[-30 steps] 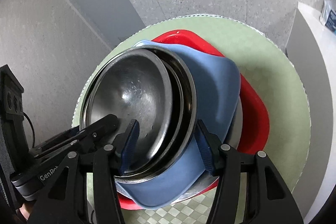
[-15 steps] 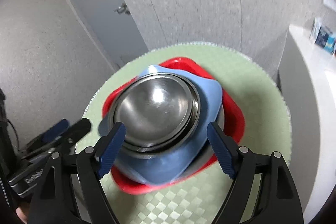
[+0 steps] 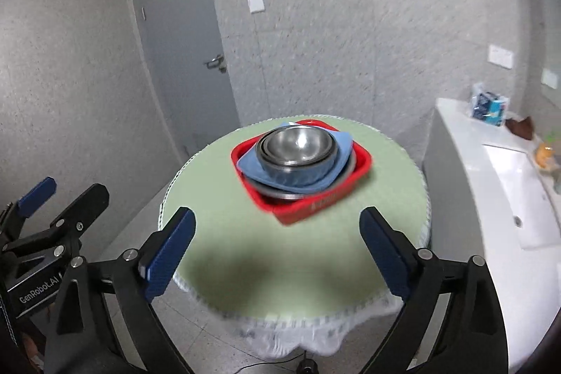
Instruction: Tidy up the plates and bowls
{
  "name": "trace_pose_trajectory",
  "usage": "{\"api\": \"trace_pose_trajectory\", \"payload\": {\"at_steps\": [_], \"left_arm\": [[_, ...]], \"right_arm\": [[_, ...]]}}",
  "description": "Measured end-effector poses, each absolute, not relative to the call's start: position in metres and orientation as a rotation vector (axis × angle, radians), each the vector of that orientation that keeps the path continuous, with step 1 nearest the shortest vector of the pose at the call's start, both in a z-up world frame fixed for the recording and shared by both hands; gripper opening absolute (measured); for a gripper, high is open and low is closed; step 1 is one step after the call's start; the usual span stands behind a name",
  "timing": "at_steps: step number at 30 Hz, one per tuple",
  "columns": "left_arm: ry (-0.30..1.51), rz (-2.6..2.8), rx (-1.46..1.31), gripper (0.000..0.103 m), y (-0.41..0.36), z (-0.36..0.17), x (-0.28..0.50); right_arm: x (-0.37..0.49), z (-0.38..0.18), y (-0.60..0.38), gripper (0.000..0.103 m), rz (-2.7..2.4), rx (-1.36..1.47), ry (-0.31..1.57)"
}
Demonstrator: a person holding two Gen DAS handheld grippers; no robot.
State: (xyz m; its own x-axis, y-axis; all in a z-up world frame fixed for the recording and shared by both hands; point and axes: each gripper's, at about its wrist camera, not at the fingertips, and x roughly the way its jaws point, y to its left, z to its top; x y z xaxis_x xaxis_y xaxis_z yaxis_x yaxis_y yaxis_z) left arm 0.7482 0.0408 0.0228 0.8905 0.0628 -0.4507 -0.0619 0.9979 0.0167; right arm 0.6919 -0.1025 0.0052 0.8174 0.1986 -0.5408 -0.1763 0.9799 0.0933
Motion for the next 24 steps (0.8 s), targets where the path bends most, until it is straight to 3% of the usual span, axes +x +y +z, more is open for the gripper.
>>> {"api": "trace_pose_trajectory", "payload": {"at_steps": [12,24], "left_arm": [[0.443,0.024,-0.027,0.102,0.061,0.049,0.547],[0.435,0.043,-0.011,0.102,0.004,0.045,0.41]], "right_arm": [[0.533,0.025,-0.106,0.103,0.094,0.001,0.498],[0.446,0.011,-0.168,0.103,0.085,-0.01,0.475]]}}
